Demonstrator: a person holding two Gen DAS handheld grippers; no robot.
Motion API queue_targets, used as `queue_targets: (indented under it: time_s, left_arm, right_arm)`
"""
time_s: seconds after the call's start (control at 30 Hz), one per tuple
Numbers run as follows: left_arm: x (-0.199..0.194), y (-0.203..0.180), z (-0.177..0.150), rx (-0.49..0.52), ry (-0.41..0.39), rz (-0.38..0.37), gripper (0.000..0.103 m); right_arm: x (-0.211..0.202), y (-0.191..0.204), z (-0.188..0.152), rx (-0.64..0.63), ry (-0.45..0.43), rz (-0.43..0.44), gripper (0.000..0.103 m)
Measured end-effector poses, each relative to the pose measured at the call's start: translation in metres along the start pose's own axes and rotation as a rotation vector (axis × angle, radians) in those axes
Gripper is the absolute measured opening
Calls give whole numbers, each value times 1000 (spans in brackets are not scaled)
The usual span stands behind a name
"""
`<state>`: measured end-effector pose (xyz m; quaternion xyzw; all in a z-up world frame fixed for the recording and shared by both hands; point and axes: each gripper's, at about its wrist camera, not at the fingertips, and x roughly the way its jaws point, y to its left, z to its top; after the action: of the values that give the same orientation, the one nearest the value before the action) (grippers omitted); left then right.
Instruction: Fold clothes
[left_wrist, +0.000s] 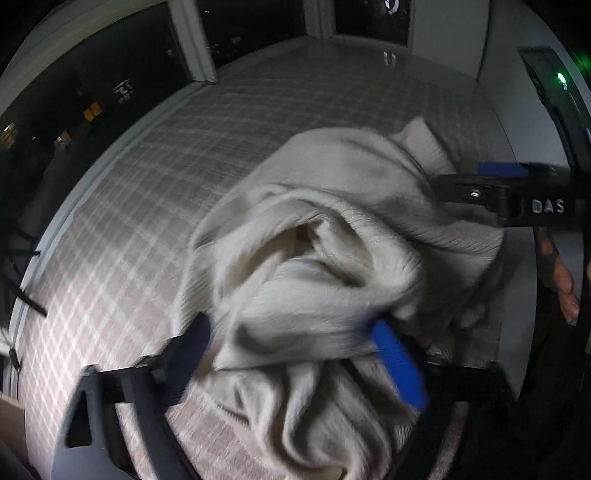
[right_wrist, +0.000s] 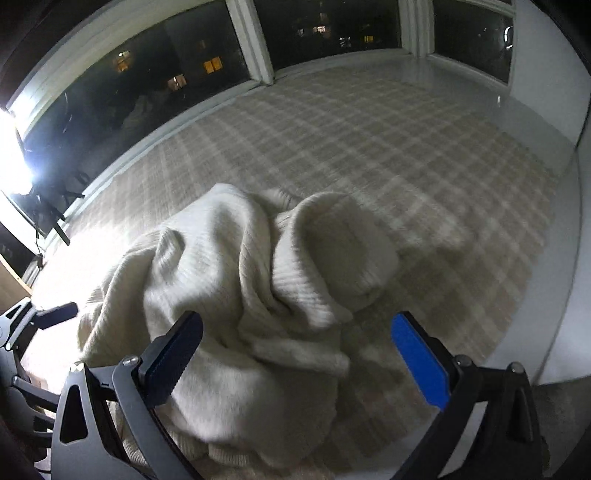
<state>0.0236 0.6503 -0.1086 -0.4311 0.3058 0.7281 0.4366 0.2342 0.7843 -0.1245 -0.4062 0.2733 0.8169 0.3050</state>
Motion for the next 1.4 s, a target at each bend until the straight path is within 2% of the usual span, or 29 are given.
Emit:
queue_targets:
  time_s: [0.03, 0.07, 0.1, 0.13, 0.17, 0.2, 0.3, 0.43, 0.53, 0.63, 0.73, 0.8, 0.87, 0.9, 0.93, 0.97, 1.0, 1.1, 1.2, 1.3, 1.37, 1.4]
  left_arm:
    - [0, 3, -1, -8, 5, -19, 45]
    - [-1, 6, -1, -22, 3, -41, 40]
    - [-2, 10, -2, -38, -6, -68, 30]
    - [-5, 15, -3, -55, -18, -96, 22]
    - [-6, 19, -3, -68, -28, -121, 20]
    - [-8, 24, -4, -80, -37, -147, 17]
    - [-28, 55, -9, -147, -95, -170, 13]
    - [-72, 103, -24, -243, -184, -155, 12]
    - [-120, 145, -51, -335, -267, -101, 12]
    - [-169, 190, -95, -447, -325, -64, 11]
    - [-214, 222, -150, -524, -356, 36, 8]
    - [-226, 240, -180, -568, -340, 146, 7]
    - [-213, 265, -207, -610, -218, 269, 6]
    - [-207, 273, -218, -645, -180, 298, 3]
    - [-201, 277, -226, -675, -168, 291, 3]
    - [-198, 274, -231, -698, -171, 253, 3]
    - [-197, 263, -233, -674, -179, 225, 3]
    - [-179, 226, -216, -533, -179, 157, 7]
    - [-153, 174, -197, -368, -138, -5, 22]
    - [-122, 123, -177, -221, -101, -101, 23]
    - [-106, 99, -169, -159, -87, -153, 23]
    - [-99, 91, -166, -140, -81, -177, 23]
  right_arm:
    - [4, 2, 1, -5, 4, 10, 102]
    - [6, 4, 0, -7, 4, 25, 95]
    - [8, 5, 0, -9, 5, 46, 85]
    - [11, 6, 1, -7, 16, 78, 58]
    - [14, 7, 2, -3, 34, 108, 30]
    - [17, 7, 3, 2, 45, 129, 22]
    - [7, 10, 5, -11, 14, 152, 11]
    - [-35, 22, 14, -28, -102, 221, 9]
    - [-72, 41, 27, -60, -189, 262, 8]
    - [-105, 73, 37, -131, -262, 331, 8]
    - [-120, 112, 46, -166, -285, 441, 8]
    - [-111, 145, 56, -182, -255, 530, 10]
    - [-78, 181, 70, -217, -156, 496, 30]
    - [-63, 189, 73, -220, -111, 450, 30]
    - [-48, 197, 76, -222, -65, 403, 30]
    - [-38, 201, 75, -221, -34, 379, 30]
    - [-37, 198, 70, -219, -34, 390, 30]
    - [-39, 191, 44, -286, -62, 352, 40]
    - [-35, 178, 33, -328, -13, 290, 42]
    - [-31, 164, 22, -370, 36, 228, 45]
    - [-24, 166, 14, -405, 89, 219, 58]
    - [-21, 171, 9, -436, 104, 216, 59]
